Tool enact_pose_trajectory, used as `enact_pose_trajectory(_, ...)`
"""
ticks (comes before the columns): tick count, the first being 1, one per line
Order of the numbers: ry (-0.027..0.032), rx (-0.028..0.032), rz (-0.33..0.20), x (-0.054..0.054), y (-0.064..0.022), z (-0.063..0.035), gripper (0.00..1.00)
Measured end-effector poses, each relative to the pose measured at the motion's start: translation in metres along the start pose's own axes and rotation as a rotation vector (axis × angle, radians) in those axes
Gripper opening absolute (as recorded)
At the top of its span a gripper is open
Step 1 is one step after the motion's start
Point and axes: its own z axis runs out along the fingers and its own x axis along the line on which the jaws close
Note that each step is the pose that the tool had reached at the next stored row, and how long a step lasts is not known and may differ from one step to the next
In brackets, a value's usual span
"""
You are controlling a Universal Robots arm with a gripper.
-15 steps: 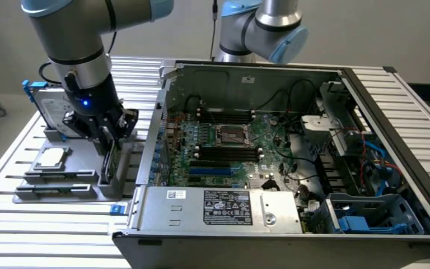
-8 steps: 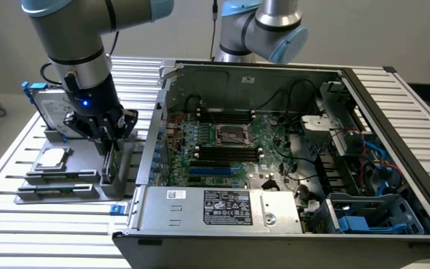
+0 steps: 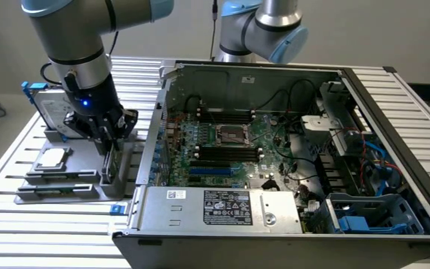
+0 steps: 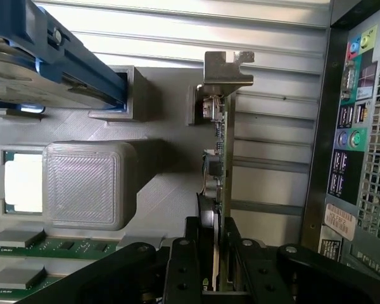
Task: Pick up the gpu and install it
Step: 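Pick up the gpu and move the gpu toward the slot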
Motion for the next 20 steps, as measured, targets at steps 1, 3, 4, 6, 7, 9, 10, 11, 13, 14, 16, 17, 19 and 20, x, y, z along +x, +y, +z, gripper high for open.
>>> enact_pose_trajectory(1,0.0003,-0.0002,0.0,0.0,0.0,-0.0006,0.27)
enact_pose_trajectory(3,0.0021,-0.0004,0.0,0.0,0.0,-0.0032,0.27)
enact_pose_trajectory(4,0.0029,-0.0008,0.0,0.0,0.0001,-0.0051,0.27)
enact_pose_trajectory(6,0.0045,-0.0018,0.0,0.0,0.0002,-0.0101,0.27)
enact_pose_trajectory(7,0.0051,-0.0021,0.0,0.0,0.0002,-0.013,0.27)
enact_pose_trajectory(9,0.0057,-0.0026,0.0,0.0,0.0004,-0.0202,0.27)
enact_pose_trajectory(10,0.0058,-0.0027,0.0,0.0,0.0005,-0.0243,0.27)
enact_pose_trajectory(11,0.0061,-0.0027,0.0,0.0,0.0005,-0.0284,0.27)
enact_pose_trajectory(13,0.0065,-0.0027,0.0,0.001,0.0007,-0.0374,0.27)
enact_pose_trajectory(14,0.0067,-0.0027,0.0,0.001,0.0008,-0.0419,0.27)
enact_pose_trajectory(16,0.0069,-0.0028,0.0,0.001,0.001,-0.051,0.27)
enact_pose_trajectory(17,0.007,-0.0028,0.0,0.001,0.0011,-0.0555,0.27)
enact_pose_trajectory(19,0.0072,-0.0028,0.0,0.001,0.0013,-0.0645,0.27)
enact_pose_trajectory(20,0.0071,-0.0029,0.0,0.001,0.0014,-0.0694,0.27)
